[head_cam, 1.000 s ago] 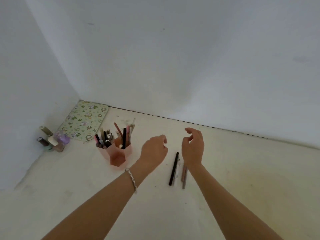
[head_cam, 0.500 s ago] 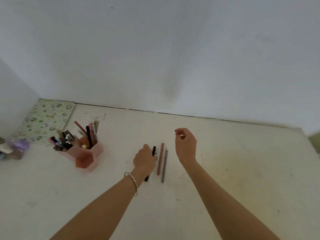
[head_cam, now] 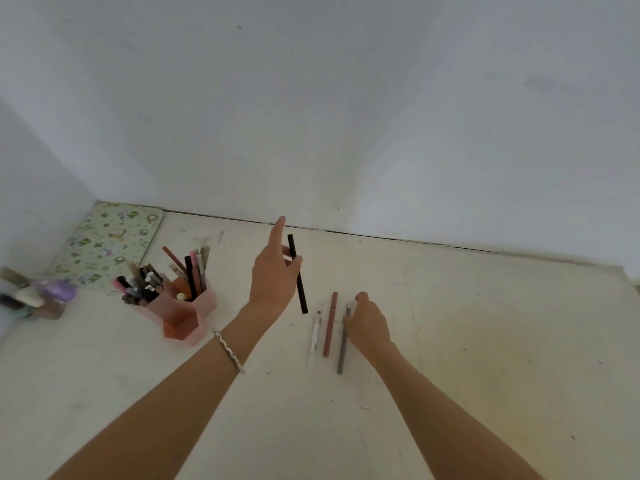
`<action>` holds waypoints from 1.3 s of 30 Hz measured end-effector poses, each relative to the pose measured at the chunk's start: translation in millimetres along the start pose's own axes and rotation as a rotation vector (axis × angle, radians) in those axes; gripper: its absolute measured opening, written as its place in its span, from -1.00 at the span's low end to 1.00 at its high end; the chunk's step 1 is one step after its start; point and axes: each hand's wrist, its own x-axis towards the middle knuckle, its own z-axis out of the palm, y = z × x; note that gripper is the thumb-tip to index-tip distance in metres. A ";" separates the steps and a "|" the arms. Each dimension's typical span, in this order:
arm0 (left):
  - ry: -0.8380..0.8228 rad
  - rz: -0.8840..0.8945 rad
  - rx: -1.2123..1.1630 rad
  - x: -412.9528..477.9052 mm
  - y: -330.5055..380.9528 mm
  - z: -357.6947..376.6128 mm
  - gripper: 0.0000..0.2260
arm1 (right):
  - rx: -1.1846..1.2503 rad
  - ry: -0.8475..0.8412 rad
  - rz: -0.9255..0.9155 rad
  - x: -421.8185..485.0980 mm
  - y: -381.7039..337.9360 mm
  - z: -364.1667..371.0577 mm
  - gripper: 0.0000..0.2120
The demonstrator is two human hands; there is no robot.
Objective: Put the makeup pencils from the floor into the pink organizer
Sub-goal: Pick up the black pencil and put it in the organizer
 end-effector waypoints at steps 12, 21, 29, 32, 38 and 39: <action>0.407 0.142 0.116 14.0 -12.4 -159.8 -0.63 | 0.663 0.466 -0.300 0.9 -117.8 -38.0 -0.63; 0.209 0.211 0.736 -3.5 -59.1 -166.9 -0.84 | 0.787 0.508 -0.590 -33.4 -184.6 -9.0 -0.70; 0.401 0.225 0.502 3.8 -54.5 -190.3 -0.74 | 0.614 0.354 -0.754 -56.5 -208.5 40.1 -0.77; 0.395 0.200 0.409 1.6 -50.0 -190.7 -0.71 | 0.373 0.341 -0.872 -56.8 -205.5 57.8 -0.85; 0.428 0.349 0.374 -10.6 -26.7 -156.7 -0.76 | 0.311 0.544 -0.870 -50.2 -178.4 51.7 -0.67; 0.400 0.376 0.378 -13.6 -21.7 -142.4 -0.77 | 0.362 0.562 -0.793 -46.2 -169.7 44.1 -0.66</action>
